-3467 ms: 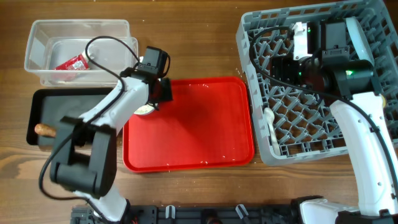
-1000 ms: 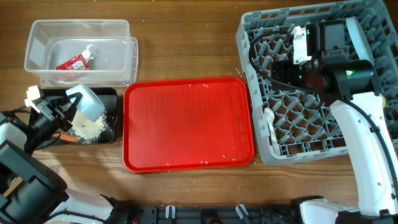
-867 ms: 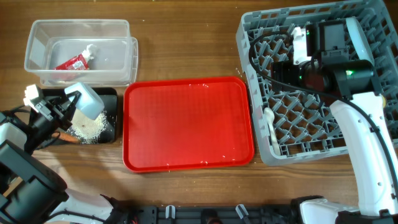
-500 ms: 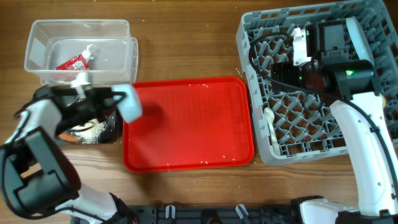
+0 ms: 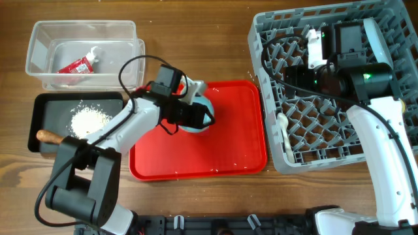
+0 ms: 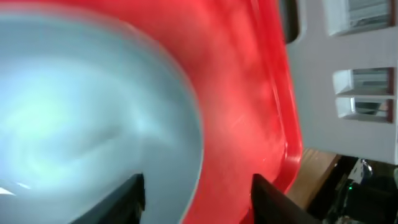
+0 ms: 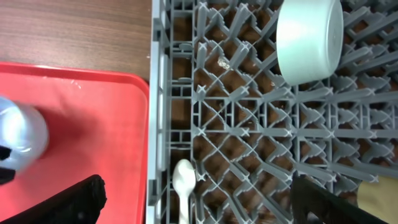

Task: Sort waste into correct bins and load items into the dishwasher rack
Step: 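Set the emptied blue bowl on the red tray with the left gripper, then grasp the blue bowl with the right gripper and place it in the rack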

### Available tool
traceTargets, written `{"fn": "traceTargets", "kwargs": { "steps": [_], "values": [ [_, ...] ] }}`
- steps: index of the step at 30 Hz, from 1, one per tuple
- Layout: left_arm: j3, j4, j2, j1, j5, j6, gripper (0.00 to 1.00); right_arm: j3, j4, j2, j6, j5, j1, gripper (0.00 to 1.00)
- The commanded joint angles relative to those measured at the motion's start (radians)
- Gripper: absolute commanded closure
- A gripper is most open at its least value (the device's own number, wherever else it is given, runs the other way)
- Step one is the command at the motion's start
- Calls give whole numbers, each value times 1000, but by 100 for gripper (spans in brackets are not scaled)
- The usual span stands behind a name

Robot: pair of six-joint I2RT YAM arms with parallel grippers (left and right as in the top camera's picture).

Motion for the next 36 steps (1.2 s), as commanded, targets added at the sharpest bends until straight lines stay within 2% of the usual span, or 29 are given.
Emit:
{"fn": "traceTargets", "kwargs": {
  "steps": [1, 4, 8, 12, 15, 21, 25, 27, 30, 31, 36],
  "values": [
    [61, -96, -95, 53, -43, -32, 44, -1, 50, 8, 0, -145, -2, 2],
    [67, -177, -206, 152, -58, -32, 41, -1, 98, 27, 2, -316, -1, 3],
    [67, -330, -348, 340, -183, -33, 36, -1, 137, 92, 53, -444, 40, 8],
    [67, -445, -398, 526, -218, -33, 30, -1, 149, 199, 60, -451, 184, 11],
    [66, -463, -394, 591, -217, -33, 30, -1, 174, 292, 158, -381, 286, 15],
    [66, -463, -394, 601, -218, -33, 29, -1, 260, 516, 305, -343, 429, 34],
    [66, -464, -394, 601, -217, -33, 29, -1, 280, 604, 373, -296, 449, 48],
    [66, -464, -394, 601, -217, -33, 29, -1, 287, 631, 375, -277, 449, 59],
    [66, -464, -394, 601, -217, -33, 29, 0, 290, 636, 394, -232, 449, 91],
    [66, -465, -394, 601, -217, -33, 29, 6, 286, 633, 394, -211, 447, 96],
    [66, -467, -394, 601, -217, -33, 29, 78, 193, 527, 391, -33, 396, 96]
  ]
}}
